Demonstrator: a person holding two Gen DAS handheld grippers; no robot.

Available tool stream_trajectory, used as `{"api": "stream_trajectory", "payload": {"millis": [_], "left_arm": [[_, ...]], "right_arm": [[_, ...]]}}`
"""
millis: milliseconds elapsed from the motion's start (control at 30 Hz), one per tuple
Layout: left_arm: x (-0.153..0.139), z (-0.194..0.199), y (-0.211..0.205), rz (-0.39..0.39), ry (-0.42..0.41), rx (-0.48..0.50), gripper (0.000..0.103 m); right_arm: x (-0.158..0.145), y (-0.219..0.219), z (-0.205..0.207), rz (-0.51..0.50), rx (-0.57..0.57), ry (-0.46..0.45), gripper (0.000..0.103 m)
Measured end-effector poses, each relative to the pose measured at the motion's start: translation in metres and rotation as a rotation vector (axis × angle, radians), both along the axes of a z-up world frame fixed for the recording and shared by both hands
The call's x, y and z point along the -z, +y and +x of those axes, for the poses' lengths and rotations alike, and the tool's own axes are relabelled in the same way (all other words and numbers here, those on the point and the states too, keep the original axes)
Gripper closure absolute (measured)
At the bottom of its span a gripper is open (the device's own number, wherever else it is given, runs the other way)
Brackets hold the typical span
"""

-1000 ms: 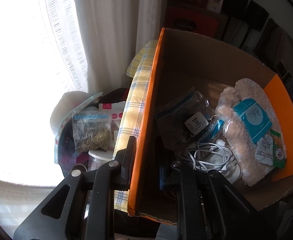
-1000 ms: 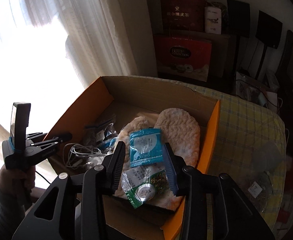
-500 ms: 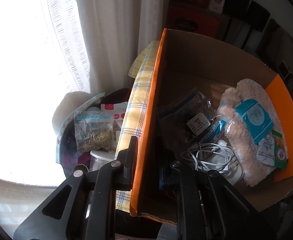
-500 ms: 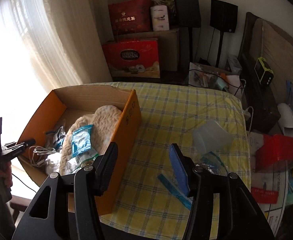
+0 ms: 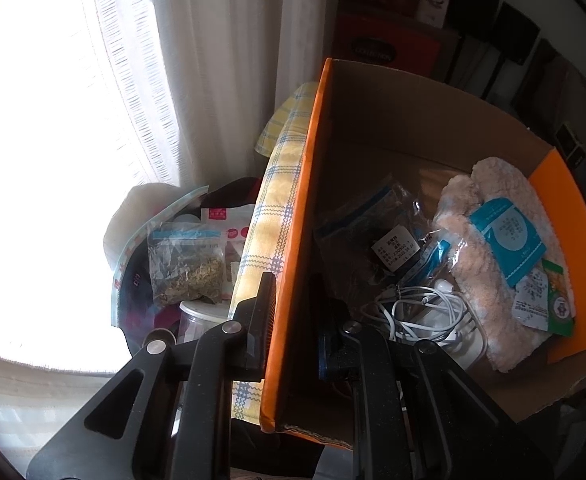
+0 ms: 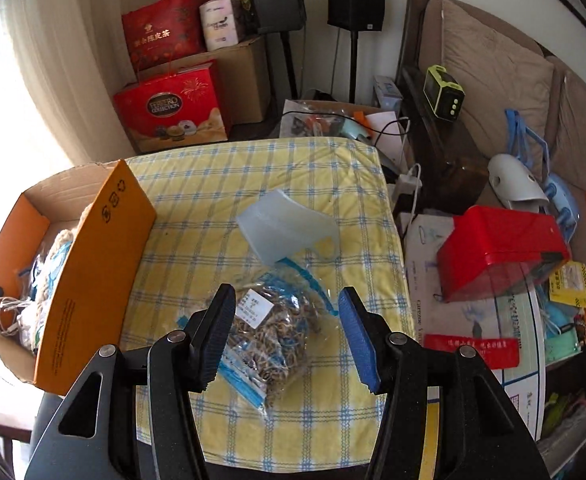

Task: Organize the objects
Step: 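Return the right gripper to the table and grasp the labelled zip bag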

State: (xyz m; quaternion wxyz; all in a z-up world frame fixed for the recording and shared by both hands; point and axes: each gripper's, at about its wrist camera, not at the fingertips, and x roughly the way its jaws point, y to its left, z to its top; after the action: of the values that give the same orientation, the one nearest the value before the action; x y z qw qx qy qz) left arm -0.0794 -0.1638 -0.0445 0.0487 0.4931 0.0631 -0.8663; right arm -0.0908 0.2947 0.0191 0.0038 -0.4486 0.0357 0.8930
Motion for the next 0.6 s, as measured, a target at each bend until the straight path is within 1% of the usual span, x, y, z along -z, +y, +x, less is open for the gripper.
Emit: {"api": "stream_trajectory", "payload": {"millis": [133, 267, 333, 433, 600], "left_arm": [[0.0, -0.001, 0.001, 0.001, 0.0, -0.001, 0.088], [0.0, 0.0, 0.001, 0.001, -0.001, -0.001, 0.088], [0.0, -0.001, 0.001, 0.002, -0.001, -0.001, 0.088], [0.0, 0.0, 0.001, 0.001, -0.001, -0.001, 0.088], [0.0, -0.001, 0.001, 0.004, -0.001, -0.002, 0.088]], "right_arm": [[0.015, 0.009, -0.002, -0.008, 0.026, -0.033, 0.048], [0.034, 0.012, -0.006, -0.037, 0.048, -0.074, 0.048], [0.042, 0.01, -0.008, -0.051, 0.05, -0.088, 0.046], [0.051, 0.004, -0.01, -0.058, 0.033, -0.094, 0.039], [0.064, -0.003, -0.015, -0.047, 0.029, -0.119, 0.039]]}}
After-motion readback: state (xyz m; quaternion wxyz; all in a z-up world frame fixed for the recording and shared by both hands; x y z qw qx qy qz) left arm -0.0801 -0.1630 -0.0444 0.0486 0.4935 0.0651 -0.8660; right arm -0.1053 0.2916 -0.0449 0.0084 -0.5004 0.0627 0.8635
